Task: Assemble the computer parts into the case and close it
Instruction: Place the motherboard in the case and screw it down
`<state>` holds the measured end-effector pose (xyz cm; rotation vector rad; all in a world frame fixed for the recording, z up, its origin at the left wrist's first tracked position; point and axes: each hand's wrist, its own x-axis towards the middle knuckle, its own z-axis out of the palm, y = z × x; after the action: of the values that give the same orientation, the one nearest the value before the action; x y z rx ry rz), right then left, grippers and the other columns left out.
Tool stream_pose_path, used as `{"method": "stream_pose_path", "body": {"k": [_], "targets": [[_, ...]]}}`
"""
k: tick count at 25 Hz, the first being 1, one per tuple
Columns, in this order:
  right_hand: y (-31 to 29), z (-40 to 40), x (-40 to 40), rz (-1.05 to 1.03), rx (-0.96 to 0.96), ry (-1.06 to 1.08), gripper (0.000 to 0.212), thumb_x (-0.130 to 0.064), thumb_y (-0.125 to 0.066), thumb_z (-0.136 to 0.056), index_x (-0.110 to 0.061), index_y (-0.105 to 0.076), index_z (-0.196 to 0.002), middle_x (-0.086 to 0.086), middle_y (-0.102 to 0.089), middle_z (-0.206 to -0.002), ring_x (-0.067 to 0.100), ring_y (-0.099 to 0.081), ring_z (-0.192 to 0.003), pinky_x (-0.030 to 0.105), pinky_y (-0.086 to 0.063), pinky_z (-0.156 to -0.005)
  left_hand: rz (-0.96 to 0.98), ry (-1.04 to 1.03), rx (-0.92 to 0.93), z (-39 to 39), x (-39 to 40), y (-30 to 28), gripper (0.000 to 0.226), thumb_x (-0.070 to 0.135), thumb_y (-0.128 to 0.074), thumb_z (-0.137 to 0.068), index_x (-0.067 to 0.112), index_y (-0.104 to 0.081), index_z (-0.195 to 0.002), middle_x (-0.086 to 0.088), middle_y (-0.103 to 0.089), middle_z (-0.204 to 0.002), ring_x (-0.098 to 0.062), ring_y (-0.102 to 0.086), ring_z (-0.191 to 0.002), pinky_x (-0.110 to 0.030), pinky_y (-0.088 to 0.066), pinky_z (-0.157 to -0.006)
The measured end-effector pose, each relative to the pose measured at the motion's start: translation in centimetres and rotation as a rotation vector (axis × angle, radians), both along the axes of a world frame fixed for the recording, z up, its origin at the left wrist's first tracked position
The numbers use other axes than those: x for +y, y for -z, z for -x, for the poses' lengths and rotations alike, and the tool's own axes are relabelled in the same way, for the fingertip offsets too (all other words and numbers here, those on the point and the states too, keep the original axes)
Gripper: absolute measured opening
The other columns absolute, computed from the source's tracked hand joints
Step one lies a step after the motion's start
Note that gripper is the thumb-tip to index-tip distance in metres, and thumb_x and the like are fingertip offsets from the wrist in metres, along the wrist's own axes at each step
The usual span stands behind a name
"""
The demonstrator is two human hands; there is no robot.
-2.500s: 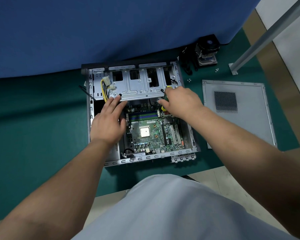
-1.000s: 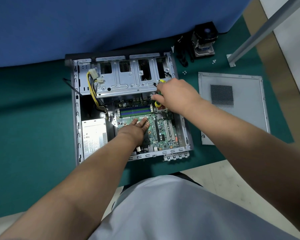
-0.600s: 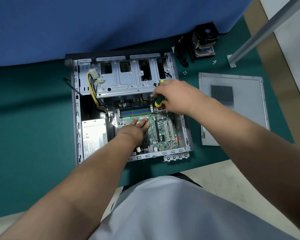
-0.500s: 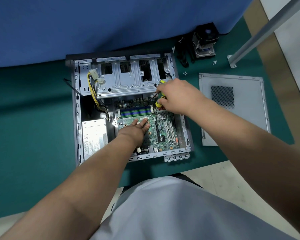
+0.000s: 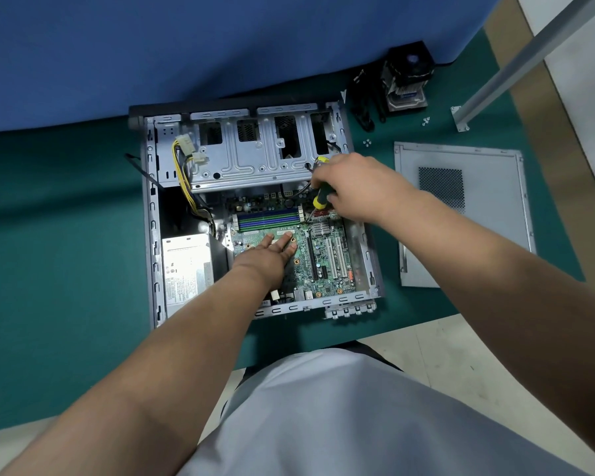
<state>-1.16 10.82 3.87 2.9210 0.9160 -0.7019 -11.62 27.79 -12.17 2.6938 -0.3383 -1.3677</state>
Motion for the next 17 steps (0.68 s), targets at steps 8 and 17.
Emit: {"method": "stream_pose_path", "body": {"k": [8, 17], "targets": [[0.9, 0.6, 1.4, 0.015, -0.11, 0.138, 0.036, -0.046, -0.053, -0.102, -0.014, -0.062, -0.116, 0.012, -0.051, -0.093, 0.032, -0.046, -0.079, 0.036, -0.039, -0.066, 0.003, -0.002, -0.011, 0.1, 0.0, -0.1, 0.094, -0.008, -0.038, -0.095, 0.039, 0.007, -0.162, 0.02, 0.027, -0.165, -0.019, 0.014, -0.158, -0.052, -0.029, -0.12], [0.5, 0.6, 0.9, -0.027, -0.09, 0.166, 0.04, -0.049, -0.051, -0.102, -0.014, -0.062, -0.12, 0.003, -0.043, -0.084, 0.029, -0.047, -0.08, 0.035, -0.041, -0.066, 0.02, -0.014, -0.015, 0.2, 0.2, -0.5, 0.098, -0.007, -0.044, -0.092, 0.041, 0.004, -0.162, 0.022, 0.025, -0.165, -0.018, 0.011, -0.158, -0.05, -0.028, -0.121]]}}
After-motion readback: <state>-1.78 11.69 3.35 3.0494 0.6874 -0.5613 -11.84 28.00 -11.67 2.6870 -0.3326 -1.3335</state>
